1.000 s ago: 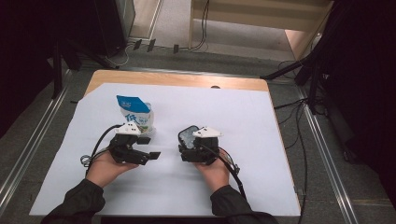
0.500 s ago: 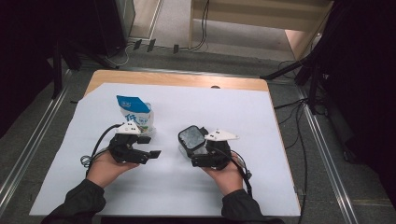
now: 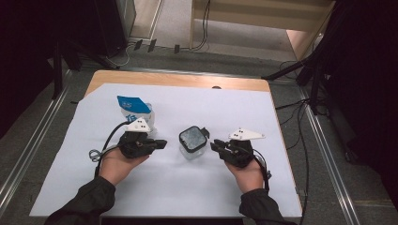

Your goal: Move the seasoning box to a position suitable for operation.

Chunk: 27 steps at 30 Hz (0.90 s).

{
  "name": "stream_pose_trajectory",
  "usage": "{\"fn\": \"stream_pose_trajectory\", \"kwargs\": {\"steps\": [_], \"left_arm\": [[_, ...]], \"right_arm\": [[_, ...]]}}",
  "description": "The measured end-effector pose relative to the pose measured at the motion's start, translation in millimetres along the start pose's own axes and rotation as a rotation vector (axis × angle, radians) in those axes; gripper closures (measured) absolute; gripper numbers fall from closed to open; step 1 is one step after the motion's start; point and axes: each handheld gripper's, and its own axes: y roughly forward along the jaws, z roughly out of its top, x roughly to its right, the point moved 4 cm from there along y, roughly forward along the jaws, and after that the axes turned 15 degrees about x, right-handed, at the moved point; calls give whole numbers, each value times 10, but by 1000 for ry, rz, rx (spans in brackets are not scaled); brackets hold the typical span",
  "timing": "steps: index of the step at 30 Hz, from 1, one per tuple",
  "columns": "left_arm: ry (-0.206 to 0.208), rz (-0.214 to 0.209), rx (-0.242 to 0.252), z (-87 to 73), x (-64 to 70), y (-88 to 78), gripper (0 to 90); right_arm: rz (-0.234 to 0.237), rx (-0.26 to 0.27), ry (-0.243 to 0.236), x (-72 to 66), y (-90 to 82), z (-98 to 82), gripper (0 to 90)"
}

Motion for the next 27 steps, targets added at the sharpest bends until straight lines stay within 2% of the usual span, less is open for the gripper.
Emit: {"fn": "stream_pose_trajectory", "kwargs": {"steps": [1, 3, 4, 8, 12, 18, 22, 27], "left_arm": [[-11, 2, 2, -1, 7, 42, 900], [-18, 2, 1, -8, 12, 89, 900], [-22, 4, -2, -25, 27, 141, 900], [-19, 0, -1, -57, 51, 220, 900], [-42, -10, 3, -77, 55, 294, 900], [-34, -2, -11, -120, 76, 390, 900], [-29, -4, -4, -124, 86, 419, 900], [-21, 5, -23, -147, 76, 433, 900]], "right_arm": [[9, -2, -7, 25, 32, -4, 887], [8, -15, 4, 40, 60, -8, 900], [14, -28, 8, 63, 129, -12, 900], [19, -37, -4, 87, 218, -9, 900], [23, -39, -11, 93, 269, -25, 900], [24, -54, -19, 73, 352, -71, 900], [22, -51, -14, 70, 358, -74, 900], [26, -55, -7, 46, 352, -80, 900]]}}
